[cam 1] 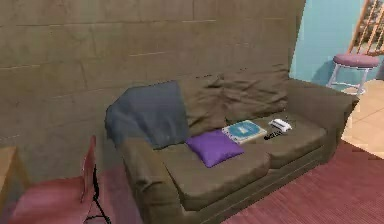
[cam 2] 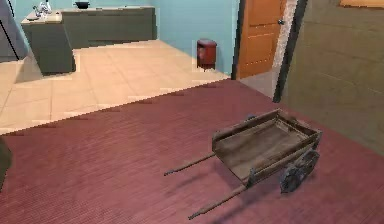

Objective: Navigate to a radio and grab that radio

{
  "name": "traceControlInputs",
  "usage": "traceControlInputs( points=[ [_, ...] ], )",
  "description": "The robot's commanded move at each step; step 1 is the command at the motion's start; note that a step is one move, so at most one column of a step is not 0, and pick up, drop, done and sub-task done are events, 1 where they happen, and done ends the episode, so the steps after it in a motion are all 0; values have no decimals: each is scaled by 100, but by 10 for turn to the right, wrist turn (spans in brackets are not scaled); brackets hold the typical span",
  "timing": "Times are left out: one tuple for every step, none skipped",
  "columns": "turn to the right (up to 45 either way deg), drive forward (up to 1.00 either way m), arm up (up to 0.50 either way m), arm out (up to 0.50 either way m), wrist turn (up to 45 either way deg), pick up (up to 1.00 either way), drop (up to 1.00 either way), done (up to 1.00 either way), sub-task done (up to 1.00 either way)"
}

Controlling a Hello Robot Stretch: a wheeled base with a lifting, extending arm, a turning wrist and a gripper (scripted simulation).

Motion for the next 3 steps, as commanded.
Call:
traceControlInputs(
  points=[
    [-300,0,0,0,0,0,0,0,0],
    [0,30,0,0,0,0,0,0,0],
    [-450,0,0,0,0,0,0,0,0]
  ],
)
